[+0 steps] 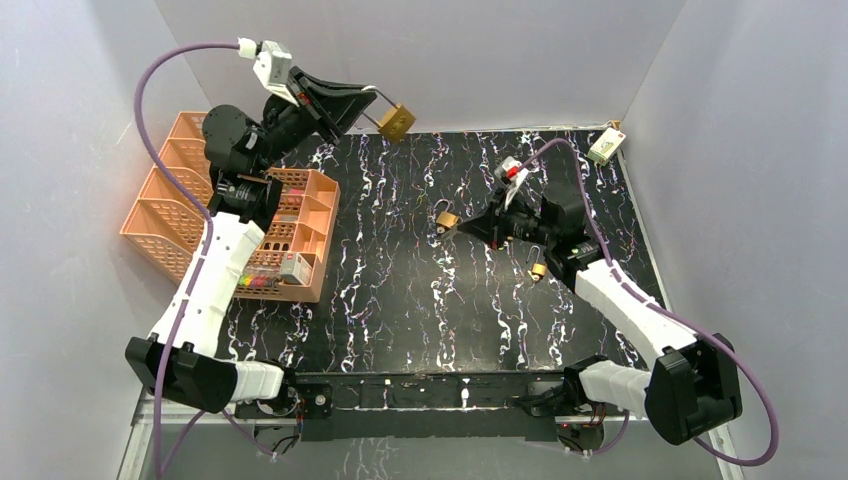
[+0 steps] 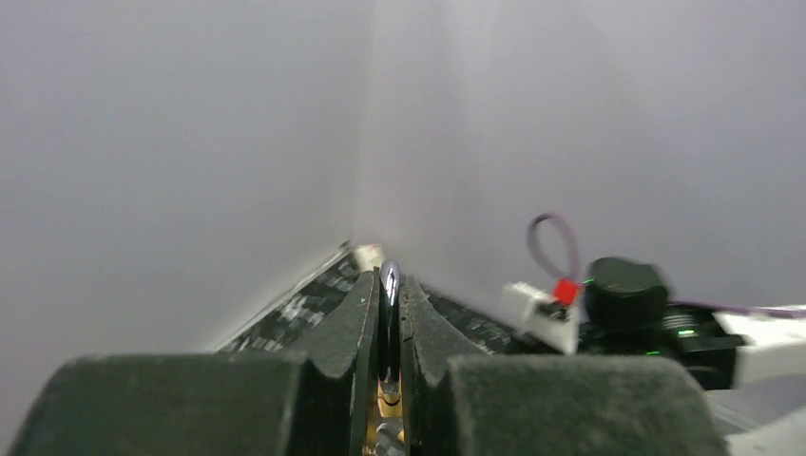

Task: Lock with the key
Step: Place the lock at the center of the board.

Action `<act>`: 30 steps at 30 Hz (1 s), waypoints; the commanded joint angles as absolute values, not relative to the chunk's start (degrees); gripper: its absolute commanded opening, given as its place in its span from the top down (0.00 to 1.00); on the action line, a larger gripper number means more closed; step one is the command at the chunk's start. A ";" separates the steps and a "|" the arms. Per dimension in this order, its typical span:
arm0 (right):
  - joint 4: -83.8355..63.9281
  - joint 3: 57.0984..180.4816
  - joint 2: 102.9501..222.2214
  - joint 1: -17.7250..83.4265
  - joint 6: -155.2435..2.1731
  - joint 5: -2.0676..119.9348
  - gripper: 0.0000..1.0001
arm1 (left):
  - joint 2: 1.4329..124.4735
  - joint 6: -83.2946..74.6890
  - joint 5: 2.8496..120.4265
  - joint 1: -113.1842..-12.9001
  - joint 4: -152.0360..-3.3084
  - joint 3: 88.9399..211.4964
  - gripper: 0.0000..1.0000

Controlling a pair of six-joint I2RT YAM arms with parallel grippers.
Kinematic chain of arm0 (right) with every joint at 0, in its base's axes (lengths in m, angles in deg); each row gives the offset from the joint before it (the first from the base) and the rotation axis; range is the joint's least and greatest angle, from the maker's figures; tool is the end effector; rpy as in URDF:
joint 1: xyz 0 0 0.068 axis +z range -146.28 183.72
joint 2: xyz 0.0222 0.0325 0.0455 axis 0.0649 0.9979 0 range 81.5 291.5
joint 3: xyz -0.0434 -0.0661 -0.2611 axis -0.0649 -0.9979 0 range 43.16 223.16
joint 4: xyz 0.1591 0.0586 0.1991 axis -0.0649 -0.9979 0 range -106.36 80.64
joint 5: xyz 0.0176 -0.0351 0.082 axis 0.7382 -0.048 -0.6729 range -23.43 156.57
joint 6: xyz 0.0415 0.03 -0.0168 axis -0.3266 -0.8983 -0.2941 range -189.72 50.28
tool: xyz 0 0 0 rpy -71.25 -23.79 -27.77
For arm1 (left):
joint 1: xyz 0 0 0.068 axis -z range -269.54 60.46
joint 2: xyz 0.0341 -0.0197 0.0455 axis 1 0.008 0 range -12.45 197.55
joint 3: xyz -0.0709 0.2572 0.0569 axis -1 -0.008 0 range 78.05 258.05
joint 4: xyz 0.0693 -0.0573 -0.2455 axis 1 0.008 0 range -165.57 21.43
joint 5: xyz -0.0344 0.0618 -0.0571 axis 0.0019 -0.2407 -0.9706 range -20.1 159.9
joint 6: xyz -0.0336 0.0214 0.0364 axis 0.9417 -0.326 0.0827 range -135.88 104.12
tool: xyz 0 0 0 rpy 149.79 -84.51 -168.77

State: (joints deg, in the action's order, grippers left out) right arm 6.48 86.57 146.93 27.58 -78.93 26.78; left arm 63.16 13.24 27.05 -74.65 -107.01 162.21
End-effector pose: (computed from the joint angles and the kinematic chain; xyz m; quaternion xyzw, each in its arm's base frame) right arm 0.2292 0.1263 0.3065 -0.3146 0.6651 0.4215 0.5301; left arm 0.2494 -0.0913 0.5292 0.2798 0.4315 -0.4593 0.7243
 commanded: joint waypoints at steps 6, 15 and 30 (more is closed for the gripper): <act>-17.35 105.30 154.53 30.24 -78.57 45.67 1.00 | 56.45 -9.25 62.33 -74.86 -72.43 152.84 1.00; -15.99 114.61 165.92 43.19 -81.53 55.78 1.00 | 50.60 -4.39 71.75 -73.54 -70.97 139.39 1.00; -11.45 126.35 189.60 51.53 -92.79 48.67 1.00 | 46.50 -0.20 77.76 -70.62 -97.07 112.44 1.00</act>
State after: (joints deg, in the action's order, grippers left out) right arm -16.19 121.39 187.65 50.42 -88.70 51.53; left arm 49.85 -0.59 75.35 -71.43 -80.39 117.58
